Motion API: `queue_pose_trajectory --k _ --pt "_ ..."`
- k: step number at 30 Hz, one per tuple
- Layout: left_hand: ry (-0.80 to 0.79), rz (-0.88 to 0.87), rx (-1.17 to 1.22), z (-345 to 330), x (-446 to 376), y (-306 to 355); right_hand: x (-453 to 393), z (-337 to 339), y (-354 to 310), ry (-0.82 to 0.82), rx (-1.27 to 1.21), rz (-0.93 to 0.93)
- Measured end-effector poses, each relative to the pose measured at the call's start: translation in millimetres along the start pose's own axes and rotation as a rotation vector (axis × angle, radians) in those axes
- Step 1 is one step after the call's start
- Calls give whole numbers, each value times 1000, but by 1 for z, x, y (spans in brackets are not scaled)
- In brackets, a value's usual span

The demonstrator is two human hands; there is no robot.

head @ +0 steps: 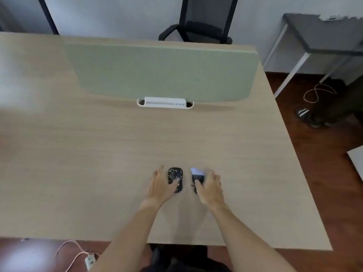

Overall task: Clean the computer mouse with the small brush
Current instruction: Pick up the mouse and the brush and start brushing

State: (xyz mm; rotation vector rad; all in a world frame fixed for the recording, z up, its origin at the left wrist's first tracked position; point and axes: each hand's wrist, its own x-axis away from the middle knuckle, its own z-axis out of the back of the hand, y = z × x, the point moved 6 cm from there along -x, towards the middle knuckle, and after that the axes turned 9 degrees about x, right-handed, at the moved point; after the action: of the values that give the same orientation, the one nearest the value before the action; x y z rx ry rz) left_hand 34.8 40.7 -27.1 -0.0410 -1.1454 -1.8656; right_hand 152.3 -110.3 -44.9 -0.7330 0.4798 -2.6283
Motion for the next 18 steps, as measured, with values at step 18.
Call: queue_pose_trajectory --k 18 --pt "178 61 11 -35 1 -15 9 -32 10 81 -50 -152"
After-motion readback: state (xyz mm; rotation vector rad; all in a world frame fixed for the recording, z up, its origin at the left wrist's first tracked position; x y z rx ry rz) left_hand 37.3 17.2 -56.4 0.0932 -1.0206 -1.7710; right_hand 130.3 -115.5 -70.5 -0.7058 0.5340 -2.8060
